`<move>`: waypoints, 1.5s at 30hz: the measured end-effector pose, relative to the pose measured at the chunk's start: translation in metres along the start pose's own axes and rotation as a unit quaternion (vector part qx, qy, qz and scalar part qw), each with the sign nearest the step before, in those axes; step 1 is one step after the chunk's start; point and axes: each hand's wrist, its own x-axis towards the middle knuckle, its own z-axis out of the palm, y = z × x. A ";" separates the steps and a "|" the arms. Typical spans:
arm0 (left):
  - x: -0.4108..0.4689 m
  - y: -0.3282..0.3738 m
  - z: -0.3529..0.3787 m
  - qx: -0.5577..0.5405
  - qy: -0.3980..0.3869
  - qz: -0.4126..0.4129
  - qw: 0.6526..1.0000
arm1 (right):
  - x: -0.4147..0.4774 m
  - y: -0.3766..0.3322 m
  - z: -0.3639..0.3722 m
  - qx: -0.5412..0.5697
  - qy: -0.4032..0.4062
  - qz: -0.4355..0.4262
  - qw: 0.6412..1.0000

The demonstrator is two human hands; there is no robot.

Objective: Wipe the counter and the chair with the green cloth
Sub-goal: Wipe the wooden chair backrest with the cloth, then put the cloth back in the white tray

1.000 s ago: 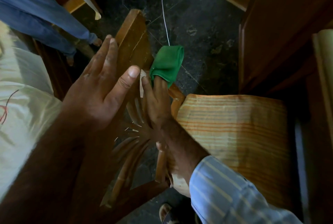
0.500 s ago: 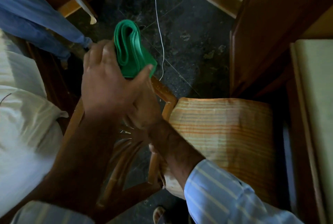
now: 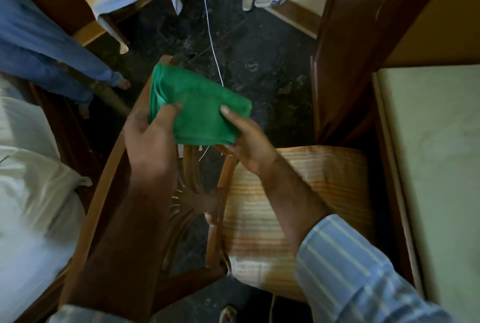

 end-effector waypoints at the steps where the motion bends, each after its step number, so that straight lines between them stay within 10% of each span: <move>1: -0.002 -0.003 -0.003 -0.038 -0.014 -0.039 0.998 | -0.007 -0.006 -0.009 -0.005 0.004 0.010 1.000; 8: -0.032 -0.013 0.009 -0.126 -0.077 -0.252 0.956 | -0.078 -0.053 -0.052 -0.106 0.091 0.003 0.990; 15: -0.087 -0.005 0.043 -0.060 -0.208 -0.280 0.935 | -0.199 -0.098 -0.076 -0.146 0.221 -0.002 0.964; 34: -0.419 0.057 0.093 0.024 -0.600 -0.218 0.769 | -0.675 -0.036 -0.114 0.021 0.500 -0.220 0.837; 45: -0.678 0.054 0.068 0.064 -0.756 -0.195 0.621 | -0.939 0.099 -0.109 0.097 0.651 -0.295 0.693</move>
